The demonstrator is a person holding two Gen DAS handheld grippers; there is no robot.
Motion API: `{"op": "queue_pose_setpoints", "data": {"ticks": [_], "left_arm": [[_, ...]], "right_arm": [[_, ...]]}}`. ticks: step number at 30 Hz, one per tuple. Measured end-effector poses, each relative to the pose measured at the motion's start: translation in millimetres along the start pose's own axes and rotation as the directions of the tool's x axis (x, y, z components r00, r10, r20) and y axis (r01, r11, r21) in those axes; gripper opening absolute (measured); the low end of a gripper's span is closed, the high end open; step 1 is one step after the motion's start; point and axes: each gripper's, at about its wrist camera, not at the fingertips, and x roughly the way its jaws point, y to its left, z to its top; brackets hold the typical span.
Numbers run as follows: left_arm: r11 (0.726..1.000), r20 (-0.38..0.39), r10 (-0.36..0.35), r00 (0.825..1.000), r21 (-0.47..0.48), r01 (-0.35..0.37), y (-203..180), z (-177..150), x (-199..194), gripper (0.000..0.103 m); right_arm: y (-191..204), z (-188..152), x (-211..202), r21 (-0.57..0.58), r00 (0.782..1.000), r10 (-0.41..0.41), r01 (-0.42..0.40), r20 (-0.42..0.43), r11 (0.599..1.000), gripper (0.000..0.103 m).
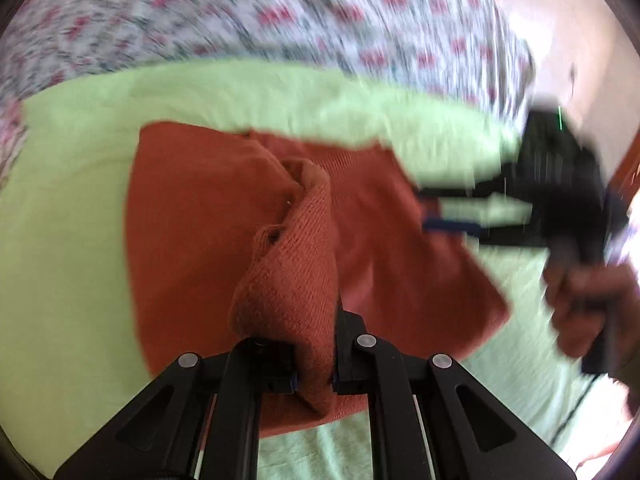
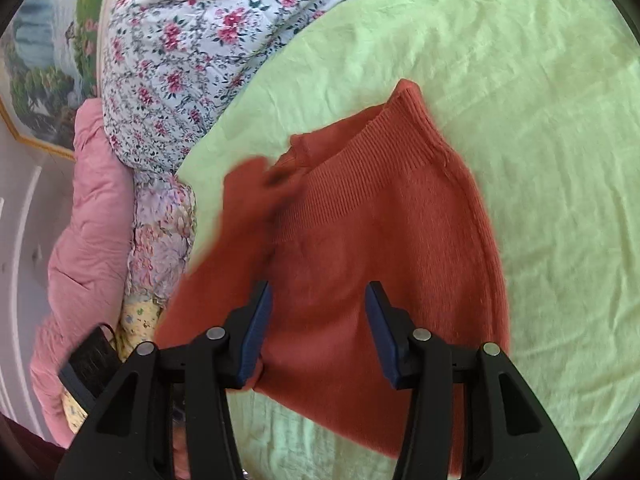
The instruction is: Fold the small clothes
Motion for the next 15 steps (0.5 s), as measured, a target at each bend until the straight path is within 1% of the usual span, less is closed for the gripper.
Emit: {"op": "queue_pose_setpoints", "data": {"ticks": [2,3,8,10,13,14,15], "left_arm": [[0.999,-0.02,0.028,0.999,0.032,-0.028,-7,-7,11,0.008],[0.999,-0.019,0.031,0.999,0.039,-0.031,-8,-9,11,0.009],[0.995,-0.009,0.057,0.998,0.087,-0.056,-13,-13,8,0.009],[0.991,-0.004,0.073,0.997,0.11,-0.072,-15,-17,5,0.009],[0.99,-0.003,0.079,0.997,0.115,-0.078,-18,-18,4,0.008],[0.989,-0.004,0.085,0.996,0.123,-0.083,-18,-18,3,0.008],[0.987,0.0,0.09,0.996,0.132,-0.089,-20,-18,1,0.008]], "right_arm": [[-2,8,14,0.021,0.999,0.022,-0.022,-0.034,1.0,0.053],[0,12,20,0.021,0.998,0.032,-0.031,-0.047,0.999,0.054],[17,33,58,-0.026,0.994,0.051,-0.054,-0.1,0.998,0.055],[24,43,83,-0.036,0.987,0.066,-0.072,-0.146,0.997,0.055],[36,55,121,-0.062,0.976,0.053,-0.067,-0.209,0.996,0.054],[39,57,130,-0.07,0.975,0.027,-0.043,-0.219,0.997,0.053],[43,58,135,-0.079,0.975,0.018,-0.037,-0.222,0.996,0.037]]}}
